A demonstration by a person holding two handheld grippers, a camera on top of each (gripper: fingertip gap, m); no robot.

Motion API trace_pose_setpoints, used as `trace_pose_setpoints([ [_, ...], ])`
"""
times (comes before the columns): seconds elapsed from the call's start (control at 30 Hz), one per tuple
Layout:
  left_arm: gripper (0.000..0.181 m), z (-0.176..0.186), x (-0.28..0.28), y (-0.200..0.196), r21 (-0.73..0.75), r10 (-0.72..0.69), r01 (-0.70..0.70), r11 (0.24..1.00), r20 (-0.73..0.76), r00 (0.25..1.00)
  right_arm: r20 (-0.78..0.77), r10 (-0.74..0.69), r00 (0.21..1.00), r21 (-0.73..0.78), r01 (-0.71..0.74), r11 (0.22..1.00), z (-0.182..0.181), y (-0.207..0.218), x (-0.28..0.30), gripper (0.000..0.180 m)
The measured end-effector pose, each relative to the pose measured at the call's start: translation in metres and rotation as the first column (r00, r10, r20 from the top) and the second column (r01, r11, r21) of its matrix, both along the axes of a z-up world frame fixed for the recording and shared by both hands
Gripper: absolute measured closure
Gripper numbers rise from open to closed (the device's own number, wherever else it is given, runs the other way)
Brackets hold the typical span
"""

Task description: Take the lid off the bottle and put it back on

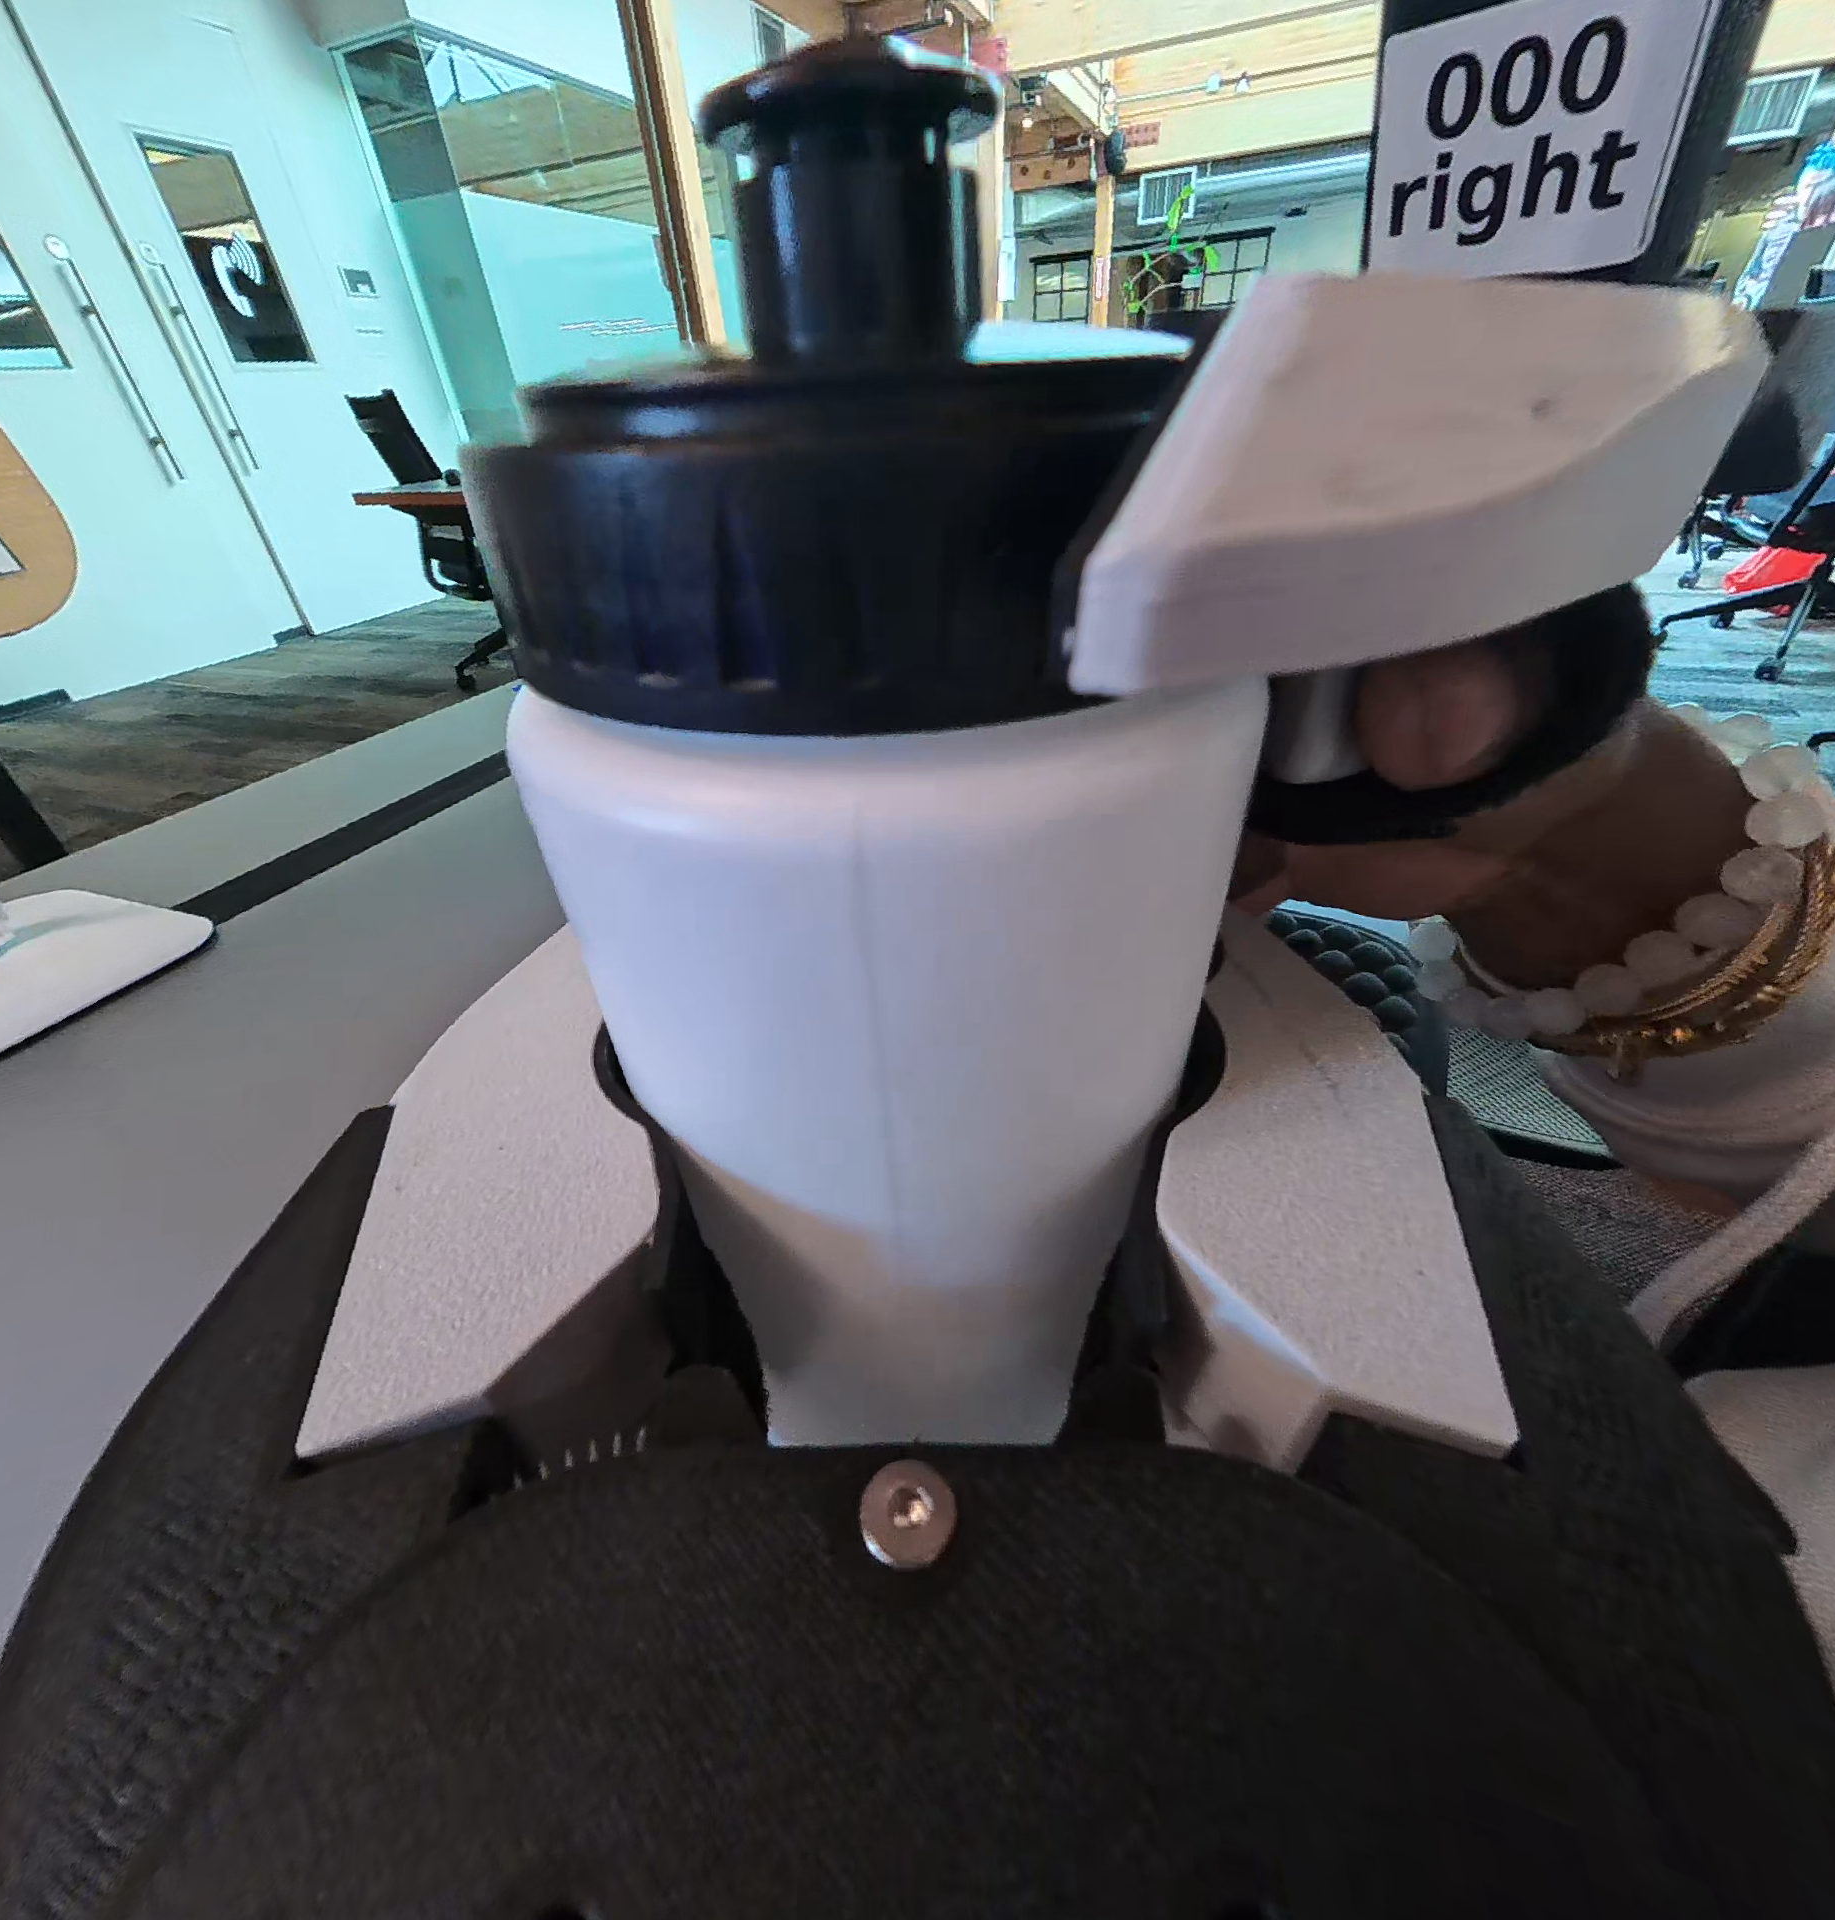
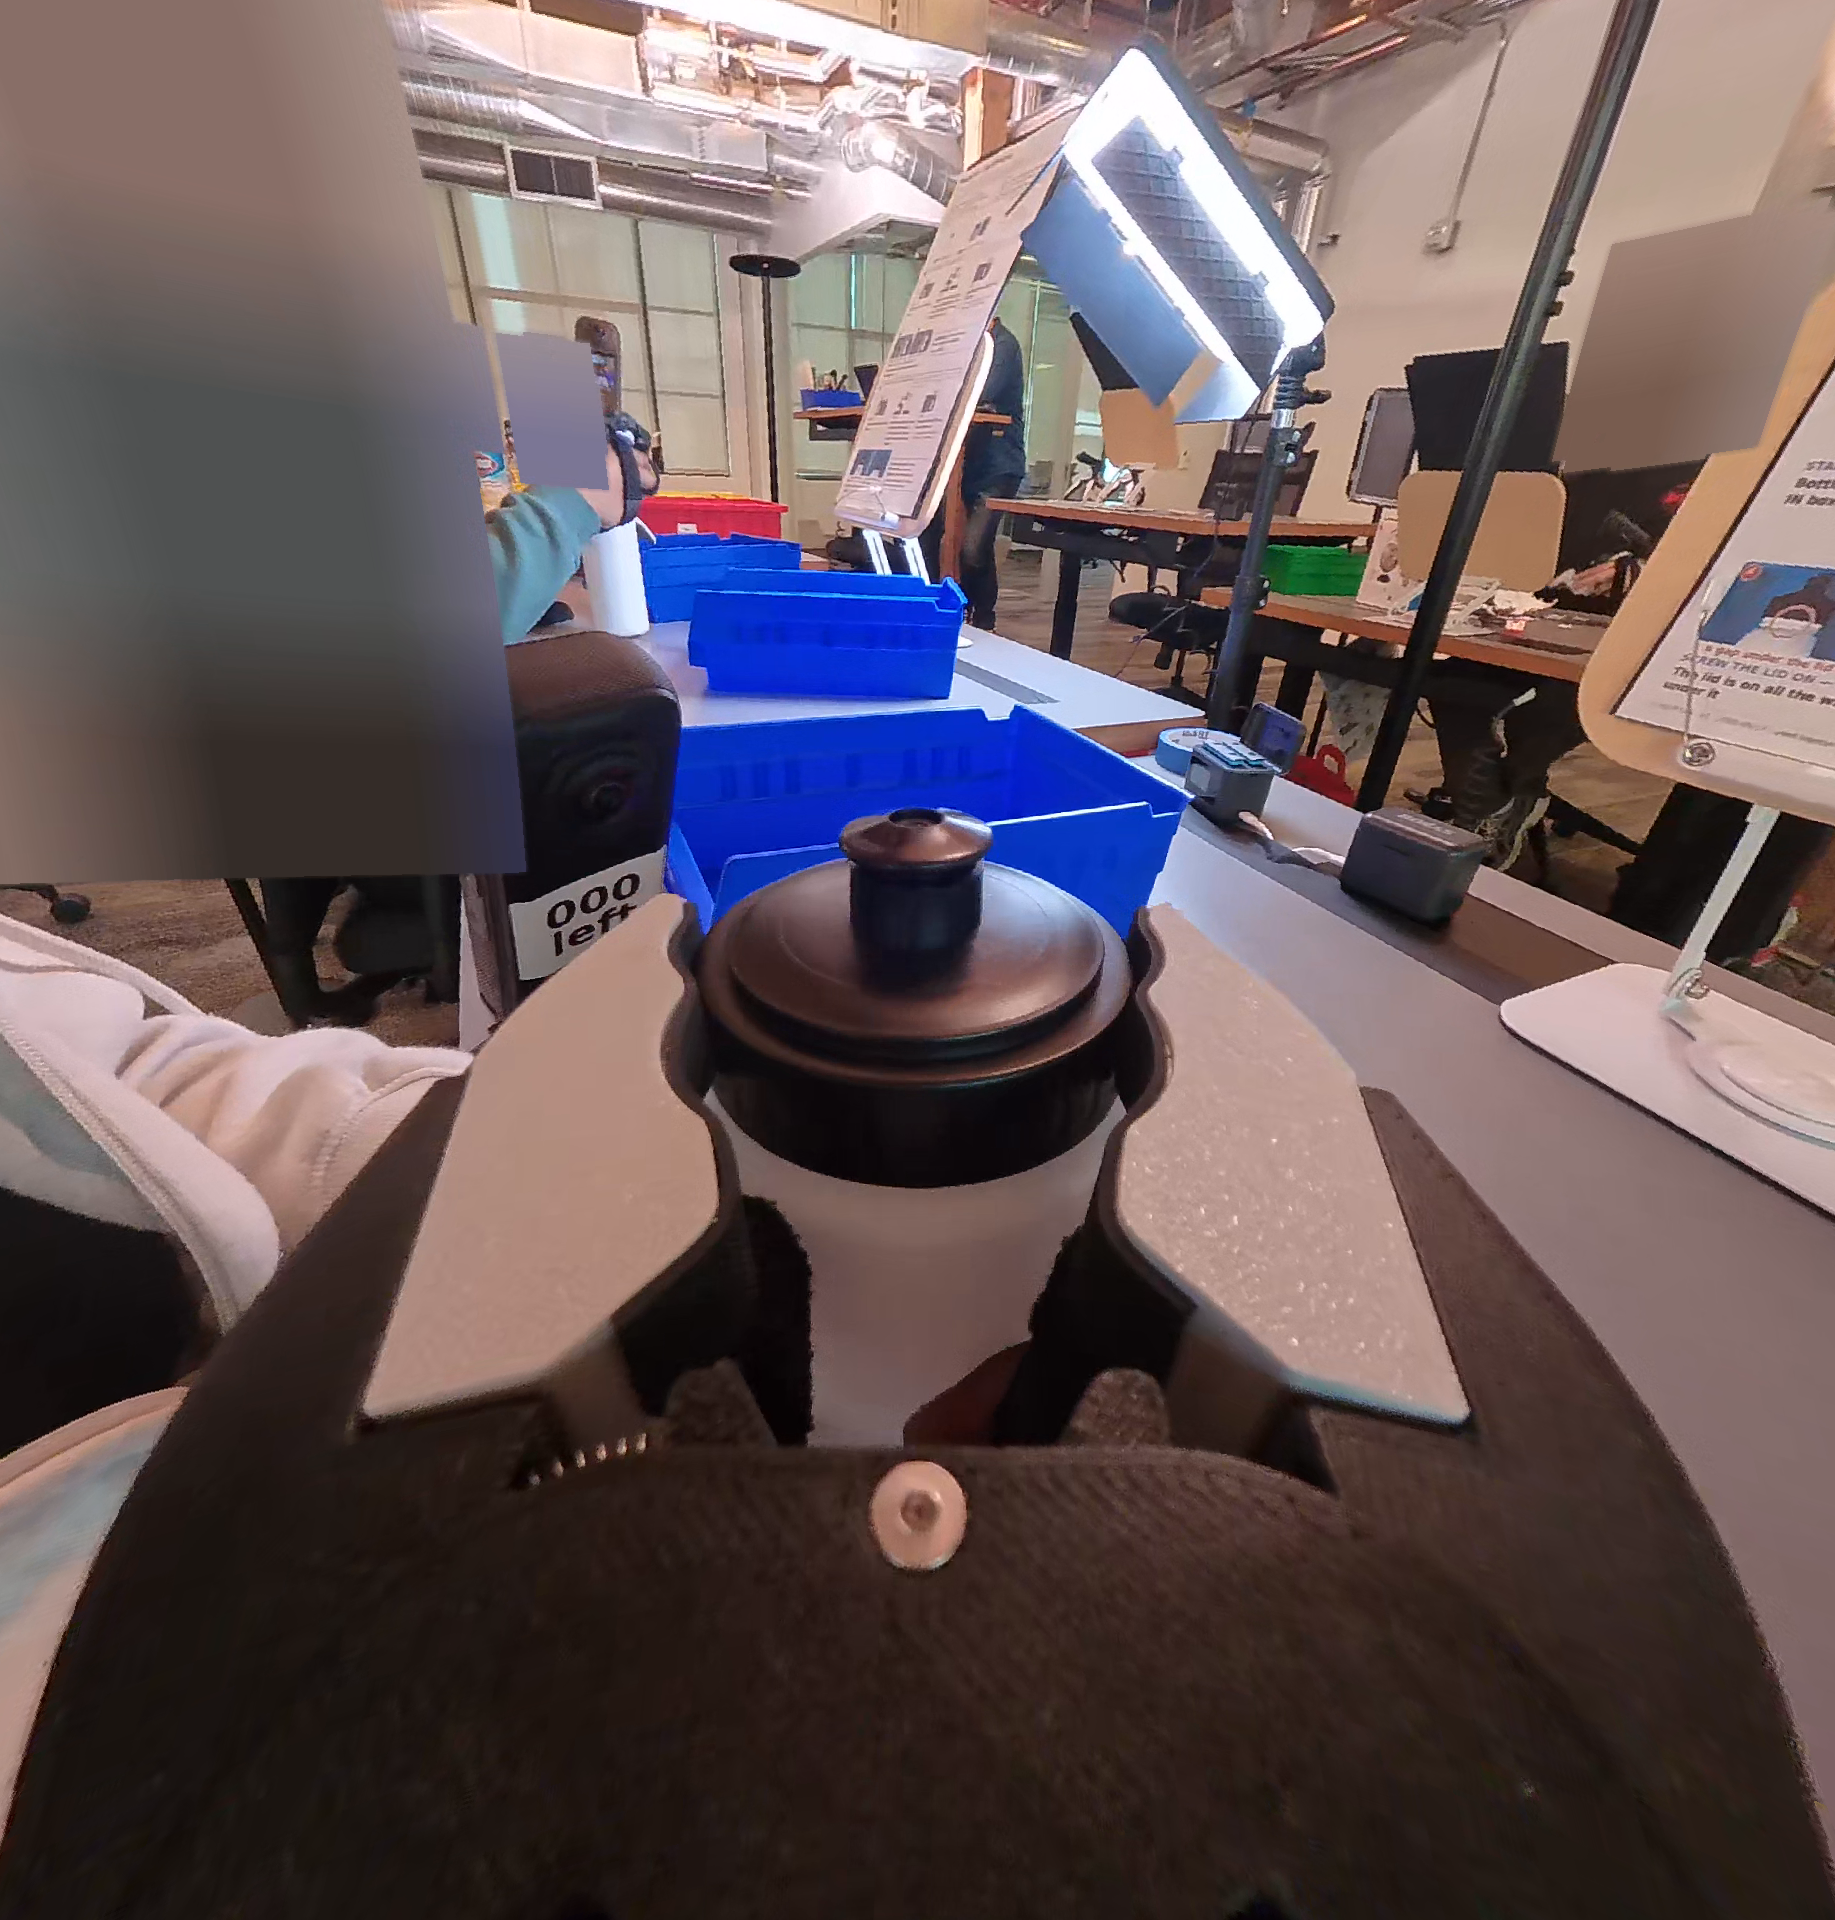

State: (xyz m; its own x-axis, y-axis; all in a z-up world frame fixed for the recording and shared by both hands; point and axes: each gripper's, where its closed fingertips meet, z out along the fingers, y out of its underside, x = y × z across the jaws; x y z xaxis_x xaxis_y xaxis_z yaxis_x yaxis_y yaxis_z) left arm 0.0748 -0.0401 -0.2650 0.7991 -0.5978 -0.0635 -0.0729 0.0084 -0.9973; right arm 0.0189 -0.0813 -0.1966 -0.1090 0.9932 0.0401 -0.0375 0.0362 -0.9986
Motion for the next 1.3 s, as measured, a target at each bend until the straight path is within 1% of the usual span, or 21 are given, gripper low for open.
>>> trace_pose_setpoints([
  [0.1,0.079,0.001,0.000,0.000,0.011,-0.025,0.025,1.000,0.027,0.999,0.007,-0.028,1.000,-0.002,0.028,1.000,0.000,0.001,-0.001,0.102],
  [0.17,0.078,0.004,-0.001,0.000,0.026,-0.039,0.037,0.999,0.072,0.997,0.003,-0.001,1.000,0.016,0.001,1.000,0.001,0.001,-0.001,0.102],
  [0.2,0.078,0.010,-0.007,0.001,0.031,-0.040,0.035,0.999,0.151,0.988,-0.004,0.019,1.000,0.024,-0.019,1.000,0.002,0.001,0.000,0.090],
  [0.23,0.079,0.020,-0.018,0.000,0.039,-0.045,0.036,0.999,0.266,0.963,-0.036,0.020,0.999,0.006,-0.020,1.000,0.007,0.005,0.003,0.069],
  [0.27,0.079,0.032,-0.033,-0.001,0.059,-0.055,0.034,0.998,0.395,0.917,-0.077,0.017,0.997,-0.010,-0.017,1.000,0.014,0.009,0.009,0.060],
  [0.33,0.079,0.055,-0.070,-0.008,0.133,-0.084,-0.001,0.991,0.626,0.775,-0.130,-0.003,0.992,0.020,0.006,1.000,0.018,0.015,0.020,0.057],
  [0.37,0.079,0.064,-0.086,-0.012,0.174,-0.107,-0.024,0.985,0.703,0.703,-0.121,-0.012,0.993,0.061,0.020,0.998,0.012,0.016,0.022,0.055],
  [0.4,0.079,0.070,-0.098,-0.017,0.211,-0.128,-0.049,0.976,0.746,0.654,-0.094,-0.023,0.995,0.102,0.032,0.994,0.004,0.015,0.022,0.052],
  [0.43,0.079,0.075,-0.104,-0.021,0.244,-0.142,-0.075,0.967,0.759,0.636,-0.054,-0.046,0.997,0.142,0.053,0.988,-0.006,0.015,0.020,0.051],
  [0.5,0.079,0.080,-0.102,-0.027,0.305,-0.150,-0.112,0.946,0.715,0.682,0.008,-0.045,0.999,0.254,0.042,0.966,-0.020,0.006,0.012,0.049],
  [0.57,0.079,0.083,-0.087,-0.033,0.374,-0.157,-0.110,0.921,0.614,0.773,0.076,-0.131,0.988,0.419,0.088,0.904,-0.033,0.006,0.001,0.049],
  [0.63,0.078,0.084,-0.071,-0.039,0.430,-0.174,-0.083,0.899,0.525,0.833,0.113,-0.201,0.973,0.548,0.107,0.830,-0.044,0.004,-0.011,0.051],
  [0.73,0.078,0.084,-0.056,-0.045,0.463,-0.228,-0.026,0.886,0.484,0.845,0.143,-0.223,0.964,0.614,0.090,0.784,-0.056,-0.005,-0.026,0.069],
  [0.77,0.078,0.083,-0.055,-0.045,0.464,-0.225,-0.023,0.886,0.472,0.852,0.168,-0.223,0.960,0.613,0.076,0.786,-0.061,-0.008,-0.028,0.076],
  [0.83,0.078,0.081,-0.051,-0.046,0.471,-0.226,-0.006,0.882,0.434,0.872,0.167,-0.280,0.945,0.595,0.130,0.793,-0.059,-0.004,-0.026,0.090],
  [0.93,0.078,0.088,-0.048,-0.053,0.491,-0.297,0.040,0.870,0.458,0.838,0.138,-0.286,0.948,0.601,0.149,0.785,-0.054,-0.003,-0.020,0.093],
  [1.0,0.071,0.094,-0.055,-0.057,0.518,-0.311,0.008,0.855,0.501,0.808,0.083,-0.344,0.935,0.616,0.223,0.755,-0.043,0.010,-0.010,0.093],
  [1.1,0.070,0.097,-0.073,-0.055,0.544,-0.194,-0.137,0.828,0.507,0.840,-0.047,-0.461,0.886,0.576,0.401,0.712,-0.007,0.047,0.023,0.094],
  [1.17,0.071,0.096,-0.076,-0.054,0.555,-0.120,-0.194,0.809,0.480,0.869,-0.113,-0.560,0.821,0.490,0.537,0.687,0.020,0.082,0.057,0.094],
  [1.23,0.075,0.094,-0.076,-0.051,0.556,-0.079,-0.217,0.803,0.459,0.885,-0.100,-0.663,0.742,0.359,0.648,0.672,0.035,0.123,0.096,0.093],
  [1.3,0.079,0.090,-0.078,-0.044,0.521,-0.032,-0.241,0.819,0.460,0.888,0.008,-0.736,0.677,0.210,0.719,0.663,0.028,0.163,0.130,0.093],
])
